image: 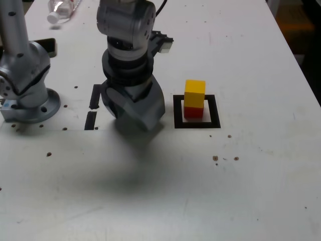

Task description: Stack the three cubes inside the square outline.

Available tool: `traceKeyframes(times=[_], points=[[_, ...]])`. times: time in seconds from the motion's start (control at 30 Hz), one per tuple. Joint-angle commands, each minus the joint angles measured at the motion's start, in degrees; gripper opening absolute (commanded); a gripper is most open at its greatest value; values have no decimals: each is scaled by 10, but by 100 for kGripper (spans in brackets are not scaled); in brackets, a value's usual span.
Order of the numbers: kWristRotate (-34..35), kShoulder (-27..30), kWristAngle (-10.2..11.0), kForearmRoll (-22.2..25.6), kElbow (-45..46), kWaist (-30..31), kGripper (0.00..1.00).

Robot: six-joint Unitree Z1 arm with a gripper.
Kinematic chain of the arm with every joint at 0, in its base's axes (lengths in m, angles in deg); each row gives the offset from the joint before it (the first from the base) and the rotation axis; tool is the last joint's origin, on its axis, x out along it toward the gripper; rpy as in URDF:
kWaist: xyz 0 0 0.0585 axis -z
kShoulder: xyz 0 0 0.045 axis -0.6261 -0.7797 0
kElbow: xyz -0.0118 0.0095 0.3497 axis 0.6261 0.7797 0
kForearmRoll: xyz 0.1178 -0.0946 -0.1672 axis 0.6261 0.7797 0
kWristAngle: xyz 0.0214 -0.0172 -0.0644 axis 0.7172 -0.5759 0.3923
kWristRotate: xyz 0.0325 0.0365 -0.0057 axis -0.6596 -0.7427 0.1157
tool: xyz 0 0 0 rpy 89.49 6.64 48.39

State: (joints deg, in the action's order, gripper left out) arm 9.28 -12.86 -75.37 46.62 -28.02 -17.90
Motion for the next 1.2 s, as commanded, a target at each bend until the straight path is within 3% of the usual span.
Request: traceKeyframes(times=[0.0, 0.07, 0.17, 0.53, 0.67, 0.93, 1.17], points=[[1, 0, -2, -11, 2, -1, 51], [2, 1, -4, -25, 4, -1, 36], [3, 1, -7, -34, 5, -1, 26], [47, 21, -15, -25, 4, -1, 21], [74, 35, -12, 7, -6, -4, 21], [128, 57, -2, 136, -95, -14, 21], [148, 56, -2, 200, -171, -27, 21]])
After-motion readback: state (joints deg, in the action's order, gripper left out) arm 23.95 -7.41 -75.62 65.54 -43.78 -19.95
